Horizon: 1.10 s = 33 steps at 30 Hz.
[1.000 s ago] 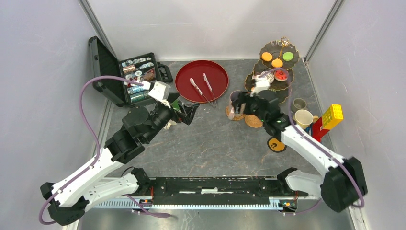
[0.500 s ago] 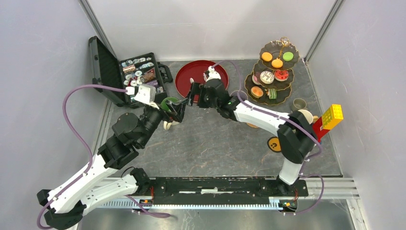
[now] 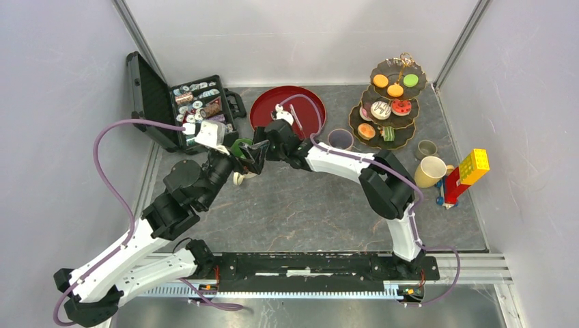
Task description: Serve the afternoon tea
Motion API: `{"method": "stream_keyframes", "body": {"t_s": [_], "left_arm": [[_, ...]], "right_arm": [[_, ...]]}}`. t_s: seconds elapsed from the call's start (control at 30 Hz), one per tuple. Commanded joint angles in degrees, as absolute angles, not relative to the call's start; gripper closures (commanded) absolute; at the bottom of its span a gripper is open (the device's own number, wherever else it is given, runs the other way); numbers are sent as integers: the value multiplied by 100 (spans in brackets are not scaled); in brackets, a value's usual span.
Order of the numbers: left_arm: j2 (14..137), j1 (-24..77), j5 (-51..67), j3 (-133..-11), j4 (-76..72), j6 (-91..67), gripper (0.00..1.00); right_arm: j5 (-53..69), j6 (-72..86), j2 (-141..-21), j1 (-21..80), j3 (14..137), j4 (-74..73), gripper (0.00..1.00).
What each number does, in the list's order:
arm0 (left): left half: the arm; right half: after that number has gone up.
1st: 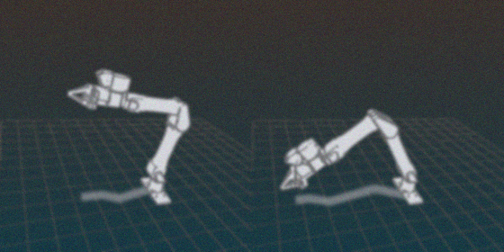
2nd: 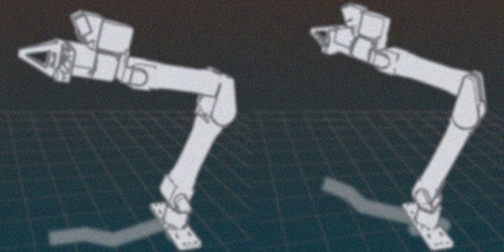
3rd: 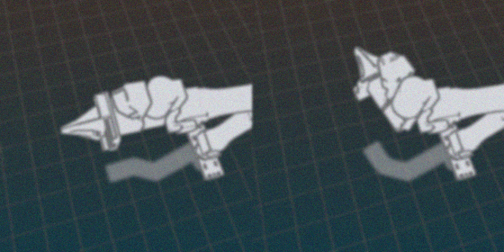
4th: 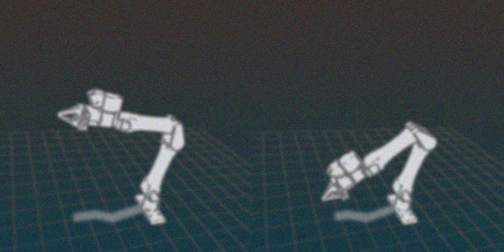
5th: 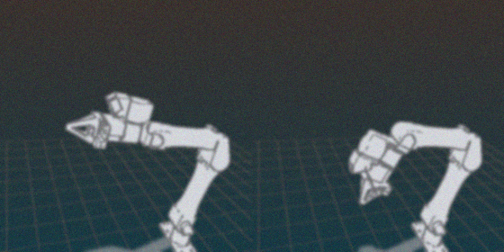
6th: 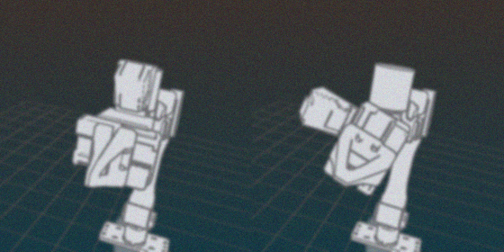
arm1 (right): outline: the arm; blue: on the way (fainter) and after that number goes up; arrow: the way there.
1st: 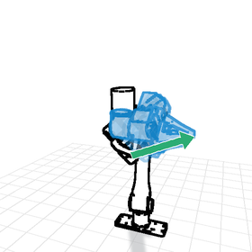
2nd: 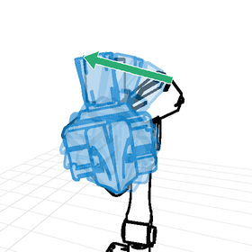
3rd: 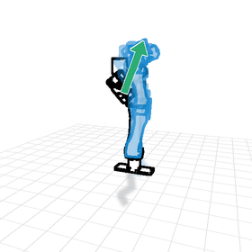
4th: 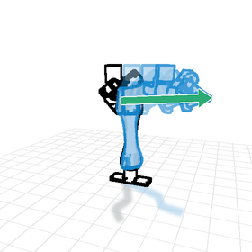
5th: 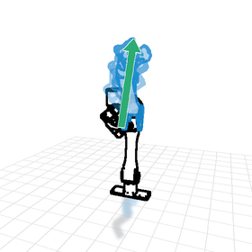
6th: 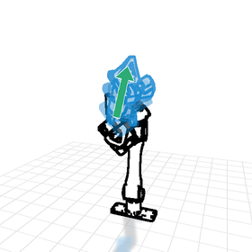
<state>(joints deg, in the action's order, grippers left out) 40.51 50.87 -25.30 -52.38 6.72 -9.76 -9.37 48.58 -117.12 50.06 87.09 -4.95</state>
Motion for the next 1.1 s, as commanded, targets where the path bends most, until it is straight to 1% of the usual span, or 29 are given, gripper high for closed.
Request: {"method": "stream_keyframes", "body": {"t_s": [0.0,0.07,0.17,0.23,0.33,0.43,0.5,0.63,0.73,0.93,1.07], "left_arm": [[4085,5098,-2467,-5291,447,-1010,0],[4100,5098,-2441,-5300,457,-1011,0],[4121,5095,-2422,-5308,466,-1020,0],[4136,5098,-2408,-5315,470,-1028,0],[4131,5098,-2425,-5317,483,-1042,0],[4086,5097,-2478,-5275,440,-1046,0],[4097,5097,-2500,-5273,438,-1038,0],[4117,5098,-2531,-5293,465,-1013,0],[4113,5098,-2559,-5273,448,-998,0],[4114,5098,-2516,-5291,457,-1011,0],[4094,5098,-2488,-5316,474,-1009,0]], "right_arm": [[-1683,4711,-12004,5142,9378,-933,8],[-1932,4580,-12143,5218,9523,-1055,14],[-2327,4385,-12370,5314,9857,-1333,19],[-2491,4279,-12527,5345,10061,-1490,27],[-2663,4116,-12668,5395,10197,-1520,35],[-2820,3923,-12795,5448,10418,-1668,39],[-2944,3770,-12848,5488,10540,-1737,45],[-2903,3508,-12878,5526,10583,-1741,60],[-2938,3366,-12740,5546,10380,-1757,67],[-2690,3252,-11964,5545,9286,-1146,78],[-2470,3112,-11468,5541,8793,-848,90]]}}
